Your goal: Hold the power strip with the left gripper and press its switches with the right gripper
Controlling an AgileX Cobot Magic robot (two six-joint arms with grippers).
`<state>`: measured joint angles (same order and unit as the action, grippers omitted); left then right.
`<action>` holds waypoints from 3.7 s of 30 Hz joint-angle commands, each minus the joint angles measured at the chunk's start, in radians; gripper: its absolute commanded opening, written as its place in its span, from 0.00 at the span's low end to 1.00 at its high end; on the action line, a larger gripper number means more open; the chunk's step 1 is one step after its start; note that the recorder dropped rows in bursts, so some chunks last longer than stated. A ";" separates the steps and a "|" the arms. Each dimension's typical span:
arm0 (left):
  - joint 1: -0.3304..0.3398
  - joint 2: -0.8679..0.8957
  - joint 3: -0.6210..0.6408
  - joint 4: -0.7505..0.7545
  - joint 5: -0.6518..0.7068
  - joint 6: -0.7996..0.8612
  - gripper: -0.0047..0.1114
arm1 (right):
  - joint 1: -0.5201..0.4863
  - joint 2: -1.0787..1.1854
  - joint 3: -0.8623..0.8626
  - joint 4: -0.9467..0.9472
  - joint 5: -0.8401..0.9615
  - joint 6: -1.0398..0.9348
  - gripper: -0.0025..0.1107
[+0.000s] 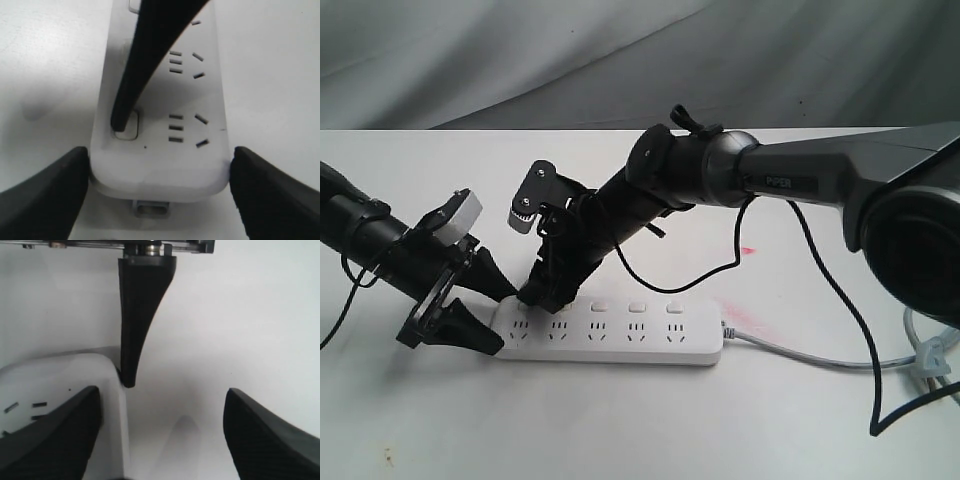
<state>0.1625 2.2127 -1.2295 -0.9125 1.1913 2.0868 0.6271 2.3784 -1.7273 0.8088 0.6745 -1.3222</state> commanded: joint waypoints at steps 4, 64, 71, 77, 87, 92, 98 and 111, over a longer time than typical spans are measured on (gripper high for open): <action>-0.003 -0.003 -0.008 -0.004 -0.012 0.007 0.42 | 0.002 0.010 0.021 -0.027 0.046 -0.045 0.59; -0.003 -0.003 -0.008 -0.004 -0.012 0.007 0.42 | -0.067 -0.035 0.115 -0.014 0.041 -0.119 0.59; -0.003 -0.003 -0.008 -0.004 -0.012 0.007 0.42 | -0.067 -0.035 0.115 -0.048 0.041 -0.105 0.59; -0.003 -0.003 -0.008 -0.004 -0.012 0.007 0.42 | -0.067 -0.033 0.115 -0.069 0.040 -0.094 0.59; -0.003 -0.003 -0.008 -0.004 -0.012 0.007 0.42 | -0.067 -0.033 0.141 -0.090 0.008 -0.087 0.59; -0.003 -0.003 -0.008 -0.004 -0.012 0.007 0.42 | -0.067 -0.033 0.166 -0.092 -0.006 -0.089 0.59; -0.003 -0.003 -0.008 -0.004 -0.012 0.007 0.42 | -0.067 -0.114 0.166 0.010 0.007 -0.124 0.59; -0.003 -0.003 -0.008 -0.004 -0.012 0.007 0.42 | -0.154 -0.255 0.243 0.119 0.094 -0.234 0.59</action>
<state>0.1625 2.2127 -1.2295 -0.9125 1.1913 2.0885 0.4593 2.1307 -1.5060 0.8977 0.7782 -1.5263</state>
